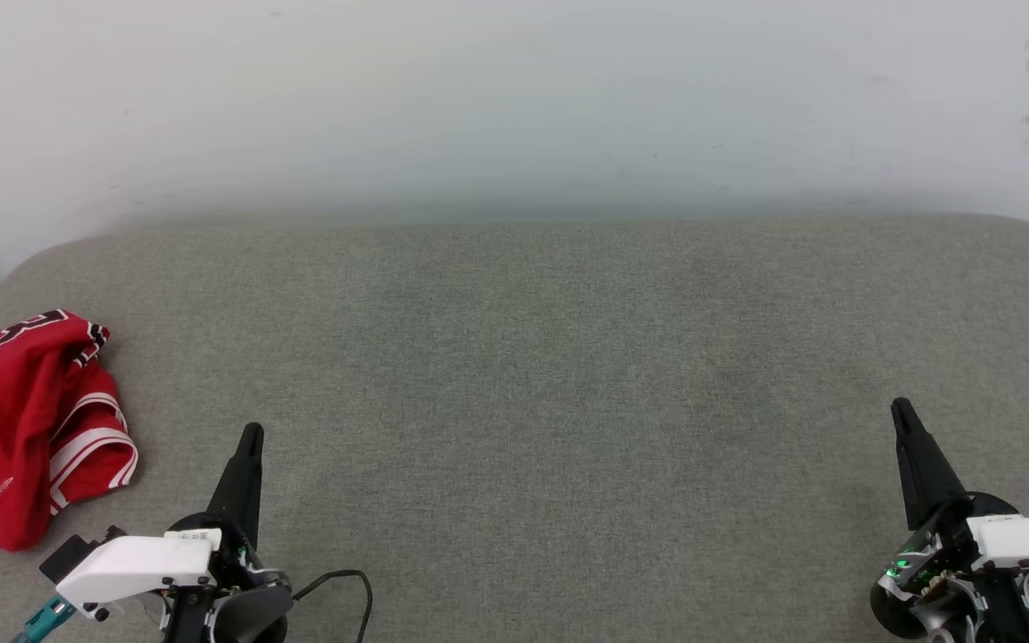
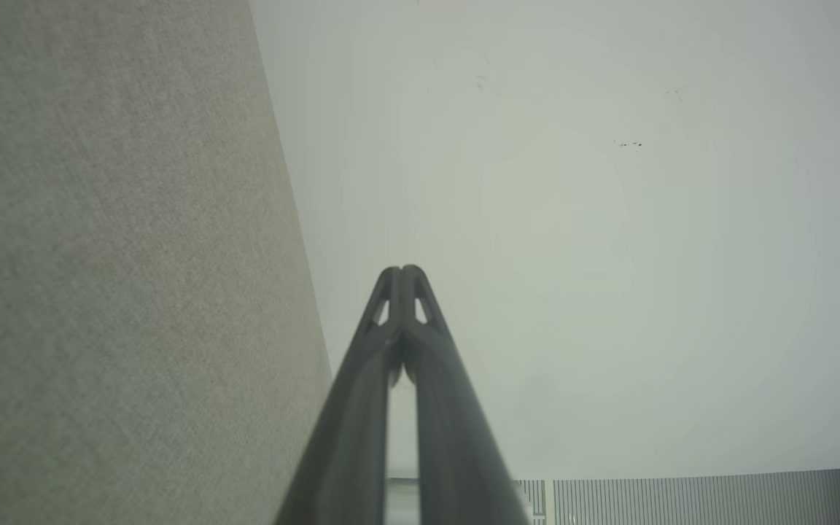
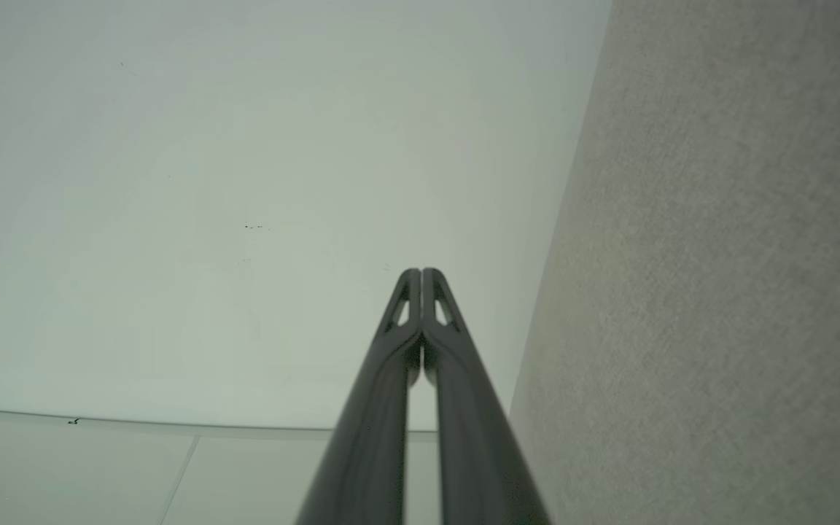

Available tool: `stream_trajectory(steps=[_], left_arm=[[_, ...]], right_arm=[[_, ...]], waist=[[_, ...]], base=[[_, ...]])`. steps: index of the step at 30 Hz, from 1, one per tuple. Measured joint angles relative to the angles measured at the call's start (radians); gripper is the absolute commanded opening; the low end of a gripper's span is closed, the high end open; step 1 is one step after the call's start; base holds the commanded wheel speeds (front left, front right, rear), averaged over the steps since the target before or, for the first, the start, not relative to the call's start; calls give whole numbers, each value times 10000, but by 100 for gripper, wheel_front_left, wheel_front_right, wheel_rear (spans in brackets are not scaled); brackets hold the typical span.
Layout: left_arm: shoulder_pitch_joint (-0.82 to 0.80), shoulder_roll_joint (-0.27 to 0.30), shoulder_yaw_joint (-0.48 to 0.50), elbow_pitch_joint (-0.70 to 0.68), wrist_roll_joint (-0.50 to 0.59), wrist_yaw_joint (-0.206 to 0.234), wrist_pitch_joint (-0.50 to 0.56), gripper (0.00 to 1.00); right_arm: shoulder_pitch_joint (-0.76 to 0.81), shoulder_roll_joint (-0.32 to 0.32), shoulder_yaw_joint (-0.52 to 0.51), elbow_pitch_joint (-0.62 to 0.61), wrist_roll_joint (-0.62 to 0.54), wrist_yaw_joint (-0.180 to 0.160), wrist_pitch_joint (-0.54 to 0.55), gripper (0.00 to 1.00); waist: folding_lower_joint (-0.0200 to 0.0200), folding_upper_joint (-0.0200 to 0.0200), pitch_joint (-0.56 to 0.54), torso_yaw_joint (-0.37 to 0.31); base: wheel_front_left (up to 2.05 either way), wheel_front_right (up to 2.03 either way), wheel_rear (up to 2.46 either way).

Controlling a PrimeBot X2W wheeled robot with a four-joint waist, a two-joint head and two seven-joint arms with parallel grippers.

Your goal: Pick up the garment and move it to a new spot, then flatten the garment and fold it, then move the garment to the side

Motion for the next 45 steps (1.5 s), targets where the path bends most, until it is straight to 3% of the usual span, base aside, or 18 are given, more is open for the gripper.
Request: stream_trajectory(steps=[39,40,41,42,45], left_arm=[[-1,-4,4,0,2,0,10,0],[10,-6,2,17,-2,2,8,100],[48,-13,-13,86,-4,4,6,0],[131,-27,-23,178,-6,4,-2,100],[319,-46,-102,284,-6,13,-33,100]], right_arm=[[0,6,-10,0,-2,0,12,0],[12,8,-8,17,0,0,12,100],[58,8,0,82,0,-2,12,0],[139,19,2,173,0,-2,12,100],[342,42,56,242,0,-4,-79,100]], waist=[[0,0,0,0],[0,0,0,0],[0,0,-1,0],[0,0,0,0],[0,0,0,0]], base=[[0,0,0],[0,0,0],[0,0,0],[0,0,0],[0,0,0]])
